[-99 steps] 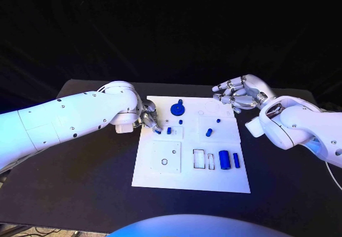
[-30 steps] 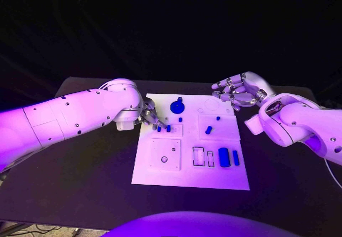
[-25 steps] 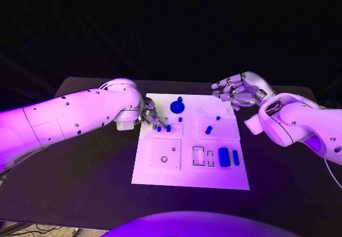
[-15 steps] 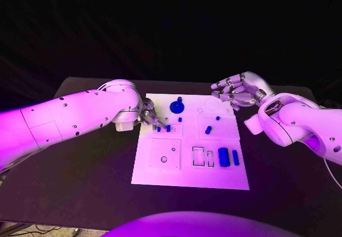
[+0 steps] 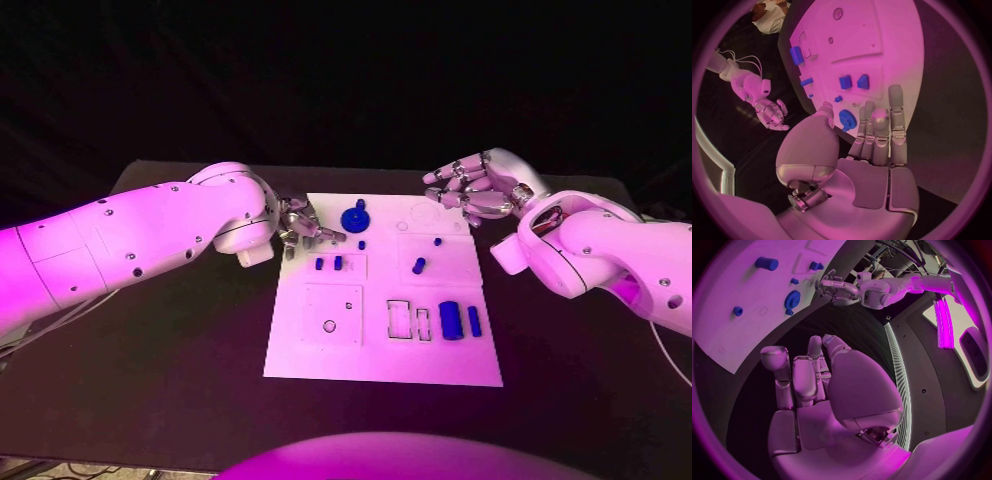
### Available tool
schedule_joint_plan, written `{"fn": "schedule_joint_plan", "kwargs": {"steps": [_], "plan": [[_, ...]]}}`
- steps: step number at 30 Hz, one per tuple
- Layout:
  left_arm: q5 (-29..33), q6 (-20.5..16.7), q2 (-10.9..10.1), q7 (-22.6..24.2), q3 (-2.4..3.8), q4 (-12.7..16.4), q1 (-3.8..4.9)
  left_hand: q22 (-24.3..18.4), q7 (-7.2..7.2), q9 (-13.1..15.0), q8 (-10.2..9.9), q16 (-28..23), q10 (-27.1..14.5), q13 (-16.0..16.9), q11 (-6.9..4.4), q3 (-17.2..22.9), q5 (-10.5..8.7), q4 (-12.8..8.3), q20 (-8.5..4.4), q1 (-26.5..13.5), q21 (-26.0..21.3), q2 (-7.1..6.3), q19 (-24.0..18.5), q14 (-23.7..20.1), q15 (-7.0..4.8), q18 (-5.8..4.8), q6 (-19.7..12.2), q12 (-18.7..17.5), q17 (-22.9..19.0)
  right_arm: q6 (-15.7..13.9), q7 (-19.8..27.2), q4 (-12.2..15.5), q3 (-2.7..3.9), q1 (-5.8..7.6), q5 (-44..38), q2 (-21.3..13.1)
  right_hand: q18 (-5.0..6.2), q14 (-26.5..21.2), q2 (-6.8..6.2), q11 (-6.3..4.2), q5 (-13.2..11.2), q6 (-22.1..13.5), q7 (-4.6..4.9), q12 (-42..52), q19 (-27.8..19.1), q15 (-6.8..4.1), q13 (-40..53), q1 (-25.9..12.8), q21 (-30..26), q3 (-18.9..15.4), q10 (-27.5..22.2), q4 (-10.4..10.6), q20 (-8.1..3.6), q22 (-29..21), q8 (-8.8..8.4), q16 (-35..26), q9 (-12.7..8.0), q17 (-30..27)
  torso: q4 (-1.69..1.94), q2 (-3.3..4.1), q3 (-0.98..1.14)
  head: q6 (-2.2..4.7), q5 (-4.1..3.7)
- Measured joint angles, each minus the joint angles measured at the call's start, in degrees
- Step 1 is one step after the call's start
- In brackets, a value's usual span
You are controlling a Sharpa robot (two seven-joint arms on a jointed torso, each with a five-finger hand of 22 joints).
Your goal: Assemble the parts on the task board
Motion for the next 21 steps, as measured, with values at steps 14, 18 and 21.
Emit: {"fn": "schedule_joint_plan", "kwargs": {"steps": [14,18,21], "plan": [[-4.4,-7.3,4.2,15.0,-1.59,-2.5,-0.47,-10.6,0.74,-14.3,-6.9,-11.7,-4.4,-13.9,1.63,3.8,0.04,-4.0,2.5,22.3,-12.3,0.41,-0.6,-8.3,1.8,0.92,2.5,-10.5,-14.7,0.1,0.0,-0.2,-0.01,-0.11,0.0,0.3,0.0,0.0,0.0,0.0,0.0,0.0,0.0,0.0,0.0,0.0,-0.1,0.0,-0.3,0.2,0.0,0.2,0.0,-0.2,0.0,0.0,0.0,0.0,-0.05,0.01,-0.03,0.74,-0.47],[-7.1,-8.4,5.5,18.6,-1.97,-3.9,-0.91,-11.4,0.88,-17.1,-8.8,-11.9,-3.8,-16.3,1.56,4.5,0.04,-5.1,2.04,24.8,-12.9,-0.01,-0.2,-8.5,1.6,0.92,3.7,-12.2,-16.0,0.1,0.0,-0.2,-0.01,-0.13,0.0,0.3,0.0,0.0,0.0,0.0,0.0,0.0,0.0,0.0,0.0,0.0,-0.1,0.0,-0.3,0.2,0.0,0.2,0.0,-0.2,0.0,0.0,0.0,0.0,-0.09,0.03,-0.03,0.87,-0.61],[-10.2,-9.0,6.6,21.1,-2.23,-5.0,-1.15,-11.8,0.5,-19.5,-10.6,-11.9,-2.9,-18.8,1.34,5.2,0.04,-6.1,1.67,26.5,-13.2,-0.25,0.6,-8.5,1.58,0.93,5.3,-14.0,-17.3,0.1,0.0,-0.2,-0.01,-0.14,0.1,0.4,0.0,0.0,0.0,0.0,0.0,0.0,0.0,0.0,0.0,0.0,-0.1,0.0,-0.3,0.2,0.0,0.2,0.0,-0.2,0.0,0.0,0.0,0.0,-0.1,0.03,-0.01,0.91,-0.71]]}}
